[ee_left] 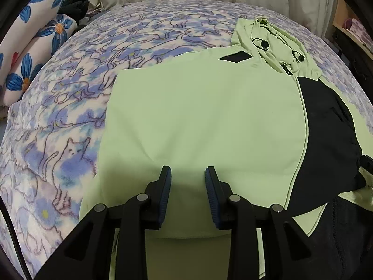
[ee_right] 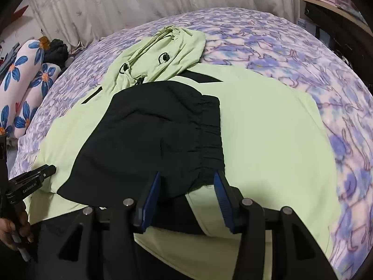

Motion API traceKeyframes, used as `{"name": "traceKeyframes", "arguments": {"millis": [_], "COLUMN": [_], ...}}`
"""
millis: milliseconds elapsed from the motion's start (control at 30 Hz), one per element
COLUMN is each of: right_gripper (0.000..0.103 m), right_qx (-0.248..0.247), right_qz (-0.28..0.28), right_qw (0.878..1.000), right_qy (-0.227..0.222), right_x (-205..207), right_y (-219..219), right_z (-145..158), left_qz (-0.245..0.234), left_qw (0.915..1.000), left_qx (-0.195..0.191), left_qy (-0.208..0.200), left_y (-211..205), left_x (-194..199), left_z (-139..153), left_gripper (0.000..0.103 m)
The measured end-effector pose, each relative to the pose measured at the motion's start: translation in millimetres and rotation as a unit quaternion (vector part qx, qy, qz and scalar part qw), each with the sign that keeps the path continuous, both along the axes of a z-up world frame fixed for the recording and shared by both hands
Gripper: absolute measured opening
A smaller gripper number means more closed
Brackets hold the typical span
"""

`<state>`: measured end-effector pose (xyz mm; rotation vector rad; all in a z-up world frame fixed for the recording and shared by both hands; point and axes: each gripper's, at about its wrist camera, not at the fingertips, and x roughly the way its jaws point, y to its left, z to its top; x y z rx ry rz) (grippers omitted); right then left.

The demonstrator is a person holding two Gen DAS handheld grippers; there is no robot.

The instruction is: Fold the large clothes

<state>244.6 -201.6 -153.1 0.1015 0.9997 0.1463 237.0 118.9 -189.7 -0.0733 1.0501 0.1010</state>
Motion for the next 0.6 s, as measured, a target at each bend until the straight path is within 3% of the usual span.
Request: {"name": "traceKeyframes", "arguments": {"millis": [233,367,600], "right_gripper": [0.048,0.048,0.048], "right_qx": [0.023,0.030,0.052], "right_qz": [-0.008,-0.012,-0.025], "right_qw": [1.000,0.999,0.998], "right_qy": [0.008,0.005,-0.003], "right_x": [-19.6,-35.7,-77.8], "right_y": [-2.0,-2.9,-9.2], "right_z": [2.9,6.6,17.5], "left_qz": [0.002,0.009,0.026], "left_qw": [0.9999,0.9998,0.9994], "left_qx": [0.011,0.014,0.022], "left_qy": [0.002,-0.006,-0.010], "left_y": [1.8,5.4,13.5], "left_x": [-17.6,-37.9,-90.1], "left_z": [11.9,23.3,35.2], "left_gripper": [0.034,0.046,0.047]}}
